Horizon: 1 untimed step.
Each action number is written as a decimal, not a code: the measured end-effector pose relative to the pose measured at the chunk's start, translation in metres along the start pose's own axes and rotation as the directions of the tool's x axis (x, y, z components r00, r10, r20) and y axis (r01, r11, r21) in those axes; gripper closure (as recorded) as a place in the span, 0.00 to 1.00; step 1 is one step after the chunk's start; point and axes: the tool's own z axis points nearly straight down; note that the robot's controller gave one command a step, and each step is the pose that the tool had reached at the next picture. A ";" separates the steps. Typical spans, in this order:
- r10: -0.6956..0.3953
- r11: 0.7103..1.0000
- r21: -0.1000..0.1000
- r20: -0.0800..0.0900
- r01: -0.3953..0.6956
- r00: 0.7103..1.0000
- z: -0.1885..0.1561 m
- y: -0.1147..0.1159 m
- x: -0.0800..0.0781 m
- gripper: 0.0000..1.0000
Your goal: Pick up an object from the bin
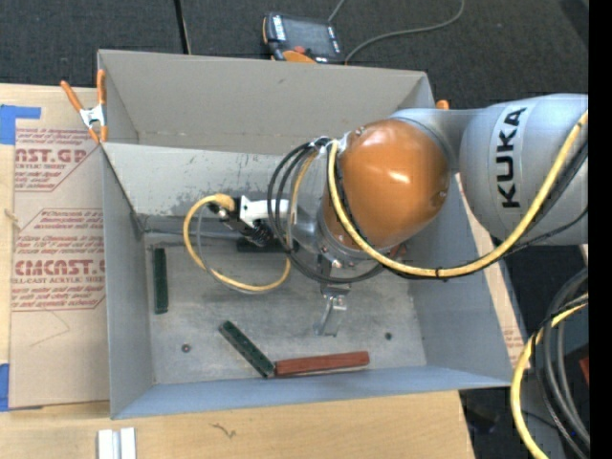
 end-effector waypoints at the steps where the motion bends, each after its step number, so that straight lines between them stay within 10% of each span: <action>1: 0.005 1.000 0.000 0.001 -0.005 1.000 0.076 -0.009 -0.043 0.00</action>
Offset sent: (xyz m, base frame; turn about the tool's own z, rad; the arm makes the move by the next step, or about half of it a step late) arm -0.0390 0.0145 -0.0736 0.0099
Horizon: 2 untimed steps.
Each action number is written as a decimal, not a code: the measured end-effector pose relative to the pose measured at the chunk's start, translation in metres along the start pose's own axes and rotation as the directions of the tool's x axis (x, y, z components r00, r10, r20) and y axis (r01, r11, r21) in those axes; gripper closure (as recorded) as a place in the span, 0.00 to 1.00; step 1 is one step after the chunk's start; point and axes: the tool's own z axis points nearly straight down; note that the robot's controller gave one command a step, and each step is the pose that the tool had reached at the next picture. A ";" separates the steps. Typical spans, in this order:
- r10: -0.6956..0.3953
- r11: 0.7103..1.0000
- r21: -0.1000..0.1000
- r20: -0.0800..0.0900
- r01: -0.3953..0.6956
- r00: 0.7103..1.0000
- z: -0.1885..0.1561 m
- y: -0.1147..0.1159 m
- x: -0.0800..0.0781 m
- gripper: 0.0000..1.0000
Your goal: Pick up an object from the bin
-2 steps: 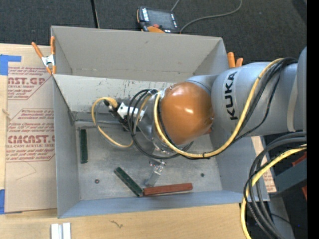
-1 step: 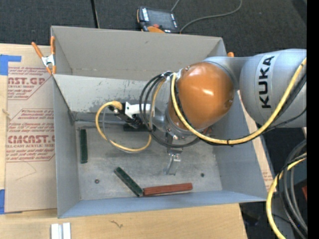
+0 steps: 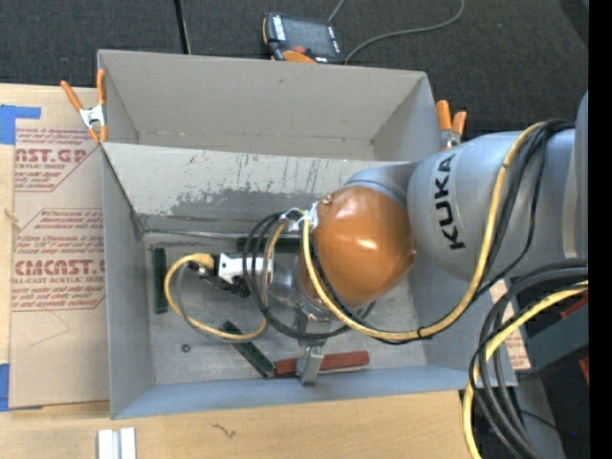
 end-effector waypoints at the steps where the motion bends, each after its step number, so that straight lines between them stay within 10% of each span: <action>1: -0.114 0.993 0.003 0.002 0.114 0.993 -0.002 -0.106 -0.011 0.00; 2: -0.108 0.994 0.002 -0.001 0.108 0.994 -0.002 -0.149 -0.038 0.00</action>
Offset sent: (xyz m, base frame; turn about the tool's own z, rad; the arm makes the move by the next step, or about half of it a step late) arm 0.0133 0.1007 0.0024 -0.1106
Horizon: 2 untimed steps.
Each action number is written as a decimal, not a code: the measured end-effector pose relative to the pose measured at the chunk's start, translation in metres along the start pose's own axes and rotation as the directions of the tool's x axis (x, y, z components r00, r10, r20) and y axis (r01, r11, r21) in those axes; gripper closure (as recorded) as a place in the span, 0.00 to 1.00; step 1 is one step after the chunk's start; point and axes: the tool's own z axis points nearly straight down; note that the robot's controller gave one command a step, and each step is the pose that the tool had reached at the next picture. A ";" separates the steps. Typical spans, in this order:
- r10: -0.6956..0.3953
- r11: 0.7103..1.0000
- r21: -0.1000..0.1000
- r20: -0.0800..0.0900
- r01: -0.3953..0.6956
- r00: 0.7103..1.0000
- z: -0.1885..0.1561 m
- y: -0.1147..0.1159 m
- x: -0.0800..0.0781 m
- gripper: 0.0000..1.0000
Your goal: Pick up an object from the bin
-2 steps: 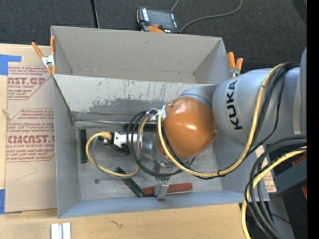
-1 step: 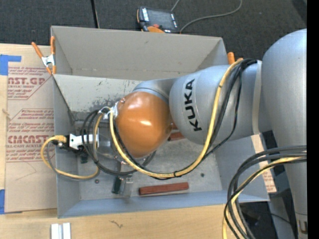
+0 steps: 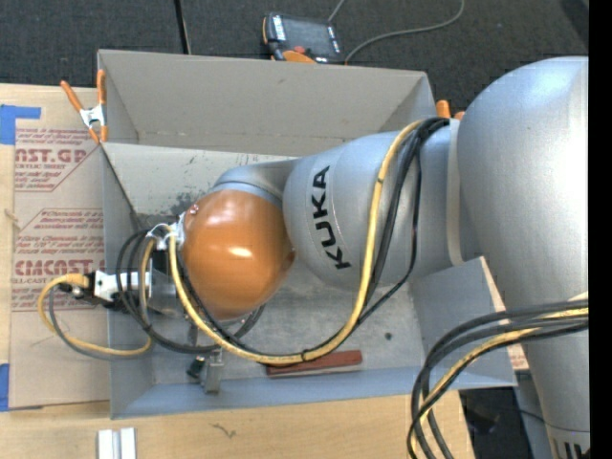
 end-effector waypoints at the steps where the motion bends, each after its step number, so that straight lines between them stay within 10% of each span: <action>1: 0.006 1.000 -0.002 0.003 -0.006 1.000 0.000 0.003 0.001 1.00; 2: 0.351 0.936 -0.001 -0.001 -0.351 0.936 -0.055 0.015 0.037 1.00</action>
Offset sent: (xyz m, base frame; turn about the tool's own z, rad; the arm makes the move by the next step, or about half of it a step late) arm 0.0000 0.0000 0.0000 0.0000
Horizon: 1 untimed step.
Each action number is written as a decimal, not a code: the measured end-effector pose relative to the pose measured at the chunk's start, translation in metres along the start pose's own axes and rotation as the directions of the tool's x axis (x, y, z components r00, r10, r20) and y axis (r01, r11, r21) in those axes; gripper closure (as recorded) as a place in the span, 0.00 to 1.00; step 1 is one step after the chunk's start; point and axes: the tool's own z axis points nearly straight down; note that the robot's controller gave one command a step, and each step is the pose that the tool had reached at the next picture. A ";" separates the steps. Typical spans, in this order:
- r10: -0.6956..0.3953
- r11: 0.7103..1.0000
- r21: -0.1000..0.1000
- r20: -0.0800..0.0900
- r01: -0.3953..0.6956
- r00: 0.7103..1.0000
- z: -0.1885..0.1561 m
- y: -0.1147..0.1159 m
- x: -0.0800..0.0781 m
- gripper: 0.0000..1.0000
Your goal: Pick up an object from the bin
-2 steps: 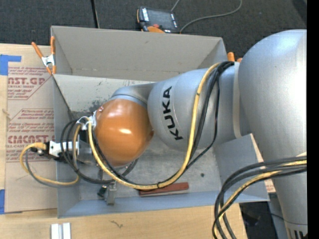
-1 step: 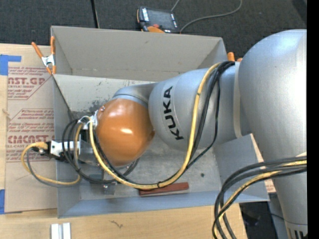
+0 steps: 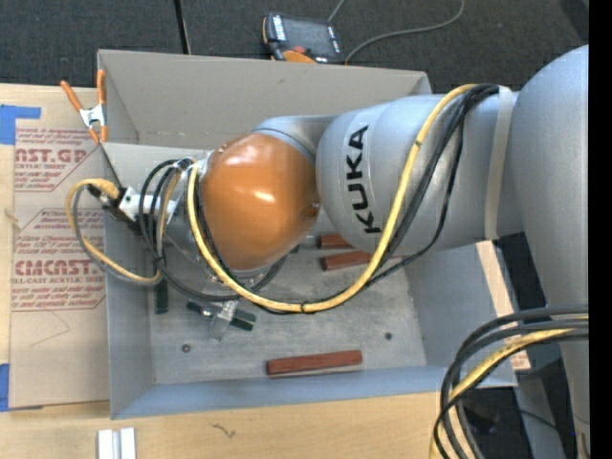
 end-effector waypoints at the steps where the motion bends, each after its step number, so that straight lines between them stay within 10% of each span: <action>1: 0.020 1.000 0.005 -0.003 -0.020 1.000 -0.086 -0.008 -0.004 1.00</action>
Offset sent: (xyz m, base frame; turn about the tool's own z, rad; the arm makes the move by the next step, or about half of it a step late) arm -0.0009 0.0060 0.0816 0.0180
